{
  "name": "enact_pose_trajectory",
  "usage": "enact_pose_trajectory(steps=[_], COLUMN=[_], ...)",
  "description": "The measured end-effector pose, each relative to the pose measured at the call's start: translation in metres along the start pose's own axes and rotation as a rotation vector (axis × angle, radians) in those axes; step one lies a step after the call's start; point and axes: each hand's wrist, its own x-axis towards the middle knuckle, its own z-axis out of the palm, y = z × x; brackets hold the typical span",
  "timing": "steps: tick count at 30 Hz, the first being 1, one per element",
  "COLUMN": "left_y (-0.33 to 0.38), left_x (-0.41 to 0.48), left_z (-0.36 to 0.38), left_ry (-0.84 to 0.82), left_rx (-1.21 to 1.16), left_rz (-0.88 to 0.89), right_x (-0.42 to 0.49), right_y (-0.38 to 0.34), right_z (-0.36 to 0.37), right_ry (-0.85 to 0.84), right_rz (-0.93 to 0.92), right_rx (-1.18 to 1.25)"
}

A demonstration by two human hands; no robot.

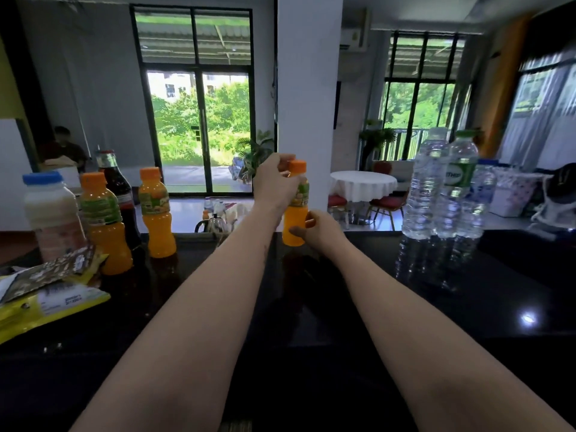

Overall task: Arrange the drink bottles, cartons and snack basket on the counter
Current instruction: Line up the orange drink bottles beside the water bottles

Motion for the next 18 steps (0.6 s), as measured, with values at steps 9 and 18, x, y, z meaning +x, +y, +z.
enact_pose_trajectory(steps=[9,18], left_y=[0.022,0.017], left_x=[-0.031,-0.032], left_z=[0.095,0.137], left_ry=[-0.169,-0.39], left_rx=[0.061,0.194], left_rz=[0.078,0.167], right_x=[-0.03,-0.023], right_y=[0.073,0.11], right_z=[-0.084,-0.112], right_ry=[0.103,0.175], right_rz=[0.037,0.035], right_rx=[-0.125,-0.119])
